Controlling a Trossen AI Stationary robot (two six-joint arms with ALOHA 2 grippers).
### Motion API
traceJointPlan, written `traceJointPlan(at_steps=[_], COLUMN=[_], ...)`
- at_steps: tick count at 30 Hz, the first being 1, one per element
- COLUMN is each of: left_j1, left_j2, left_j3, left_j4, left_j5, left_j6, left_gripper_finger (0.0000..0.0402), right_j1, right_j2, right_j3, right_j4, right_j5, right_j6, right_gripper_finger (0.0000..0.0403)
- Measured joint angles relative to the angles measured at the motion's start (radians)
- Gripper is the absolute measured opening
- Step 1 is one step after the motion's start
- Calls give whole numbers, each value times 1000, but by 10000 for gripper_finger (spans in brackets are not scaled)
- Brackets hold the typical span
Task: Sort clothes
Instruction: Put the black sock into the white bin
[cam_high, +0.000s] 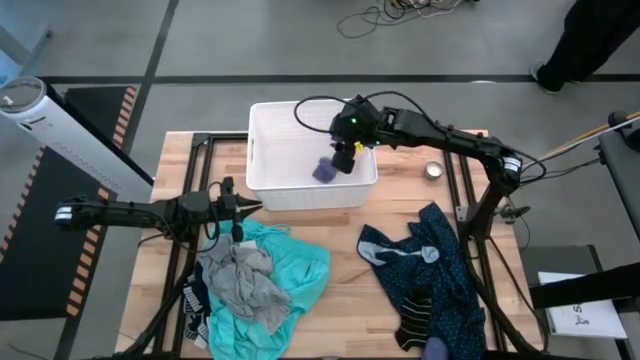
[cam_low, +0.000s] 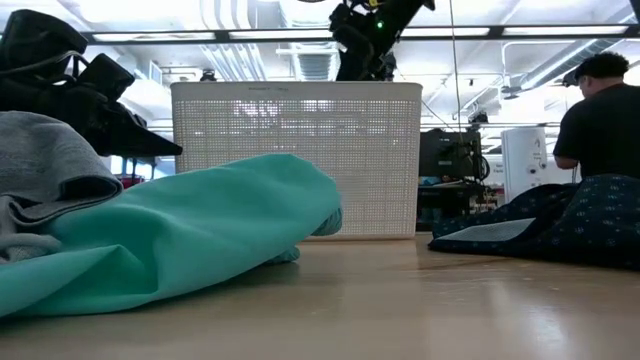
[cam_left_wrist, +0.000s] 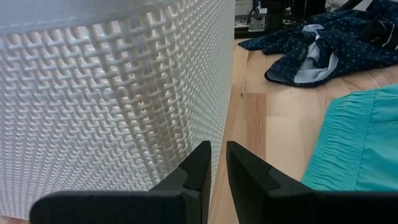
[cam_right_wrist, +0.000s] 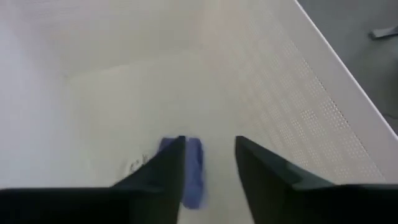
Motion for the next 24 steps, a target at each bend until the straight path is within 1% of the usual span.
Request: traceJointPlan(at_steps=[3, 6, 9, 12, 15, 18, 21, 24], left_j1=[0, 0, 0, 0, 0, 0, 0, 0], left_j2=[0, 0, 0, 0, 0, 0, 0, 0], left_j3=[0, 0, 0, 0, 0, 0, 0, 0], left_j4=[0, 7, 24, 40, 38, 38, 38, 38], left_j5=[0, 0, 0, 0, 0, 0, 0, 0], left_j6=[0, 0, -21, -33, -31, -31, -31, -31], left_gripper_finger=[38, 38, 38, 38, 38, 38, 38, 38], right_j1=[6, 19, 45, 83, 137, 213, 305, 408], right_j2=[0, -2, -8, -32, -75, -139, -203, -260], right_j3=[83, 188, 281, 313, 300, 246, 171, 78], right_j4=[-132, -338, -562, -732, -817, -818, -816, -802], right_j5=[1, 2, 2, -11, -56, -77, -80, -80], right_j6=[-2, 11, 22, 64, 128, 198, 275, 380], right_gripper_finger=[185, 207, 200, 177, 153, 137, 132, 136])
